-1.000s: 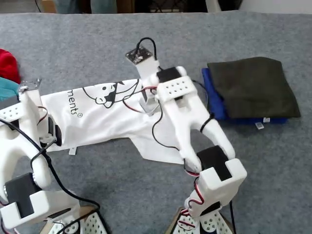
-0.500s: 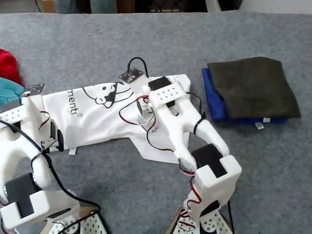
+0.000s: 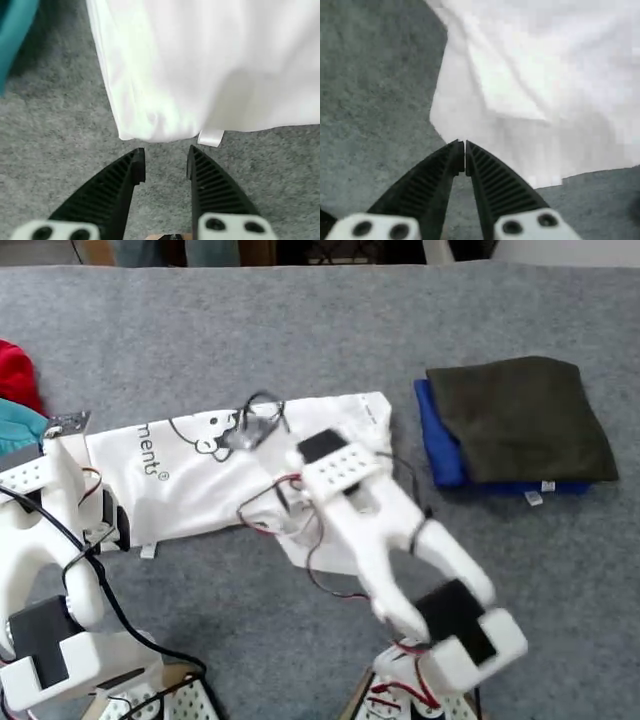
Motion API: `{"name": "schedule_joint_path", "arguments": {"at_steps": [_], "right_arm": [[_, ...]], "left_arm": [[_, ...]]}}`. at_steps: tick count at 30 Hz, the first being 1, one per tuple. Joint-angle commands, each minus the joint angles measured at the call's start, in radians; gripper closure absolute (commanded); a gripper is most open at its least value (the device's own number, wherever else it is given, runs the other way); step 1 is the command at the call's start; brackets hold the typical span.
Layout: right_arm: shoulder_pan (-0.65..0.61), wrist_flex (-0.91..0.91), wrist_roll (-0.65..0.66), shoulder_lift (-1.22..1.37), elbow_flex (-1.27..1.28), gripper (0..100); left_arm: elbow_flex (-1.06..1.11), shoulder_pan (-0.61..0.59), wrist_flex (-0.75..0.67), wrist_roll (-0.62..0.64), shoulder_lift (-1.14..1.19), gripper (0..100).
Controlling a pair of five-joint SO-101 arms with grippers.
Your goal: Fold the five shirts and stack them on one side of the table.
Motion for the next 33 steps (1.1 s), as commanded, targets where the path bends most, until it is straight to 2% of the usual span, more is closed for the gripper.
{"name": "schedule_joint_path", "arguments": {"at_steps": [1,4,8,11,15,23,30,33], "right_arm": [[0.051,-0.176,0.015,-0.051,-0.047,98.4],[0.052,-0.344,0.006,0.028,-0.047,98.4],[0.052,-0.434,0.006,0.189,-0.053,98.4],[0.058,-0.371,0.015,0.28,-0.059,98.5],[0.04,-0.219,0.015,0.26,-0.096,98.5],[0.017,-0.219,0.017,0.059,0.051,98.5],[0.014,-0.267,0.018,-0.018,0.229,98.5],[-0.005,-0.219,0.018,-0.058,0.266,98.5]], "left_arm": [[-0.004,0.008,-0.02,-0.008,-0.02,84],[-0.004,0.01,-0.018,-0.006,-0.026,84],[-0.004,0.007,-0.017,-0.006,-0.021,84],[-0.004,0.002,-0.015,-0.006,-0.02,84],[-0.004,0.002,-0.014,-0.008,-0.02,84],[-0.004,0.007,-0.02,-0.008,-0.02,84],[-0.004,0.007,-0.02,-0.008,-0.02,84],[-0.004,0.005,-0.02,-0.008,-0.02,84]]}}
